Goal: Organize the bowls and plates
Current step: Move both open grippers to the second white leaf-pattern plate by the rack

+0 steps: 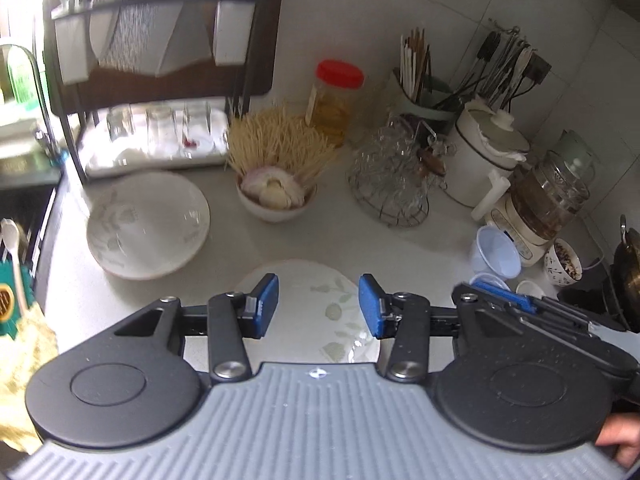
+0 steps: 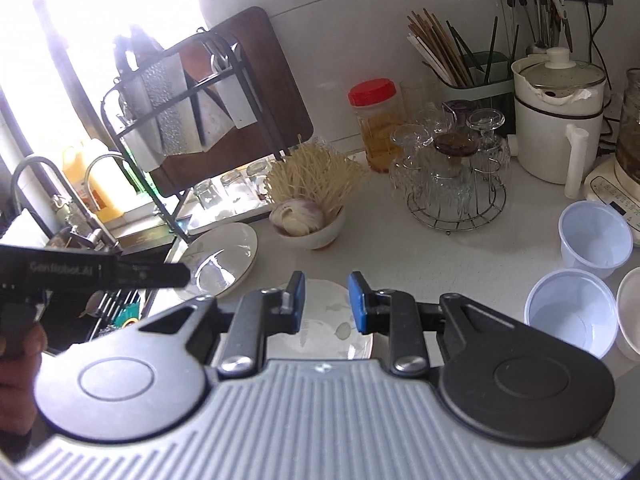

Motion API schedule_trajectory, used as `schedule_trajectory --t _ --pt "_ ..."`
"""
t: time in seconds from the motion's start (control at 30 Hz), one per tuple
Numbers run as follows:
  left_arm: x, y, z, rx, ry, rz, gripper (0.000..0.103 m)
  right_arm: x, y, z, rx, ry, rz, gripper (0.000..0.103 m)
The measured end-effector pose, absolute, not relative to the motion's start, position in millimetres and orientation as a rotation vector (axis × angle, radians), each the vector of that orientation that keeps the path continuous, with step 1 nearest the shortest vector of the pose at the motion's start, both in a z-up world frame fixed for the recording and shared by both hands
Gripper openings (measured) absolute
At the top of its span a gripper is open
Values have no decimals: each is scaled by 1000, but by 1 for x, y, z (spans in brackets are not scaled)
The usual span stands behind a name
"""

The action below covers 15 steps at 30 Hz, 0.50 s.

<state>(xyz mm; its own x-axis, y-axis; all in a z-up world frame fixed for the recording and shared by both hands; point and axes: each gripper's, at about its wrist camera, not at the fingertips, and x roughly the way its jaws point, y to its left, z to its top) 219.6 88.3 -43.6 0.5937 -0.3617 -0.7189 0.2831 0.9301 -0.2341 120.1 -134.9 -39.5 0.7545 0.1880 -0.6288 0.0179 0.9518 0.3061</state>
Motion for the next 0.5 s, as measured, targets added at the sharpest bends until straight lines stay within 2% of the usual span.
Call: schedule_trajectory --t 0.5 --pt "220 90 -45 -133 901 -333 55 112 -139 -32 265 723 96 28"
